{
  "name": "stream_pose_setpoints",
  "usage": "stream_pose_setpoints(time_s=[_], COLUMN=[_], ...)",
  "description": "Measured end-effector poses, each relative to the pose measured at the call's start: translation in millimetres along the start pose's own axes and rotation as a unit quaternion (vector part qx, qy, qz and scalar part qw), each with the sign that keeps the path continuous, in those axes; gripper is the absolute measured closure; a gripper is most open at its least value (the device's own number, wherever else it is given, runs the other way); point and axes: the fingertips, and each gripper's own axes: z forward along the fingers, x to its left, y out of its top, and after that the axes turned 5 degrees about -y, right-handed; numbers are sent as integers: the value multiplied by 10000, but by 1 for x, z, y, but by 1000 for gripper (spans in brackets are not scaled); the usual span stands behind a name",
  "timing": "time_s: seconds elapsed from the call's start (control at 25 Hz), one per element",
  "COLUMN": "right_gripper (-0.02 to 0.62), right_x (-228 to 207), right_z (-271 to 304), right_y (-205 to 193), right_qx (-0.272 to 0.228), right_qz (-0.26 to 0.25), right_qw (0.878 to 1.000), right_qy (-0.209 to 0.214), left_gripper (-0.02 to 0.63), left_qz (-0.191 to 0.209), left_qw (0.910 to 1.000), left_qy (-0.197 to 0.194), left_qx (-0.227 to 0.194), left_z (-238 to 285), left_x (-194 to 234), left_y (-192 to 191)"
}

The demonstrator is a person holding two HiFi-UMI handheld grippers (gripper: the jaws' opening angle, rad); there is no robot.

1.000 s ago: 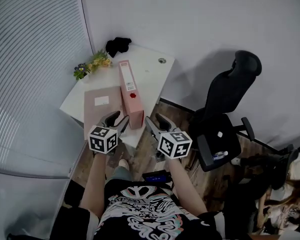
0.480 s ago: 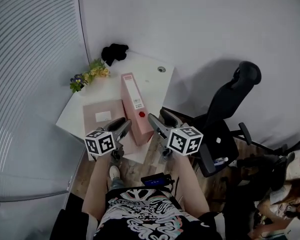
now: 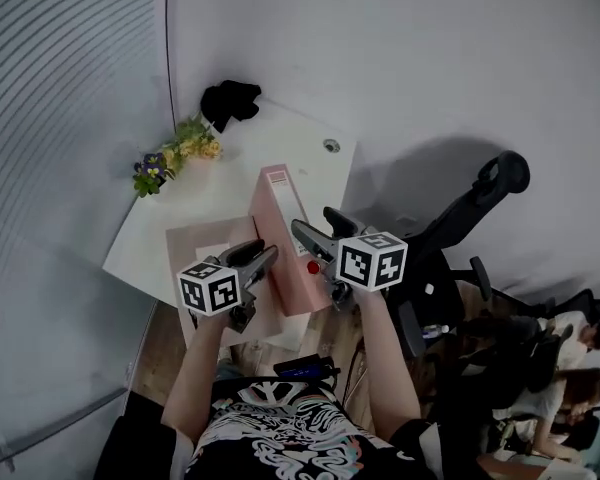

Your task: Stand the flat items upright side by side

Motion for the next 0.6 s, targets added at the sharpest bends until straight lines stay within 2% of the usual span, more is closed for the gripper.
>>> stream_pose_setpoints(time_s=[0.24, 0.4, 0.6], right_gripper=[224, 209, 211], right_x=[-1, -1, -7], right_z=[51, 77, 94], right_y=[-2, -8, -20], right_qx=[883, 1278, 1764], right_qz=[-627, -662, -682], right_qw=[9936, 9887, 9800], right_qy=[-314, -415, -619], left_gripper=[442, 442, 442], left_qz=[-234, -210, -457], left_qw=[9995, 9993, 9971], left_qy=[-187, -192, -430], left_qx=[107, 262, 424], left_z=[9, 8, 16], left_x=[24, 38, 41], left_y=[5, 4, -6])
